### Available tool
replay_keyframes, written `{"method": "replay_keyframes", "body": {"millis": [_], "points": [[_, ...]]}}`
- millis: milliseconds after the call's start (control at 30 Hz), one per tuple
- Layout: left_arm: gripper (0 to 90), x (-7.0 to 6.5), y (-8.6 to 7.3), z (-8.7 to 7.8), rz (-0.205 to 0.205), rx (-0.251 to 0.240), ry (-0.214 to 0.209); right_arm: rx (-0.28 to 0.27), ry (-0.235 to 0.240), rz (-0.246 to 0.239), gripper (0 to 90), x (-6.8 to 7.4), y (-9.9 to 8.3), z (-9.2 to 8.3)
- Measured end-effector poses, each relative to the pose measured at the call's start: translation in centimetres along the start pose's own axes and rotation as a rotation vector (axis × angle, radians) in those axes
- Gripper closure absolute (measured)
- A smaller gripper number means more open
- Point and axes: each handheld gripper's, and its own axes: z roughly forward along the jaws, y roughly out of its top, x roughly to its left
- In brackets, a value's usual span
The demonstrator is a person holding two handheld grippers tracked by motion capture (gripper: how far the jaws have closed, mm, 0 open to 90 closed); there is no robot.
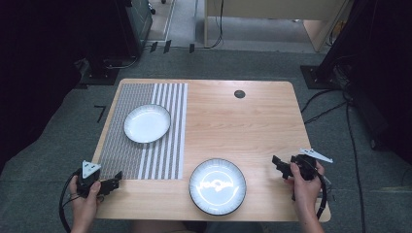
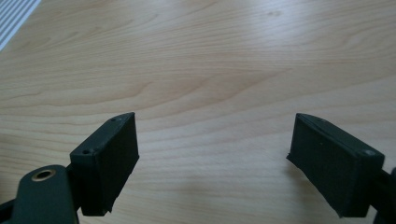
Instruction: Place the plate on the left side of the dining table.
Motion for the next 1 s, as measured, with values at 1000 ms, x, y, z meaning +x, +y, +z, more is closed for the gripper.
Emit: {"method": "replay_keyframes", "body": {"millis": [1000], "points": [[11.9, 0.0, 0.0, 0.0, 0.0, 0.0, 0.0, 0.044, -0.186, -0.065, 15.2, -3.6, -2.7, -3.8]]}}
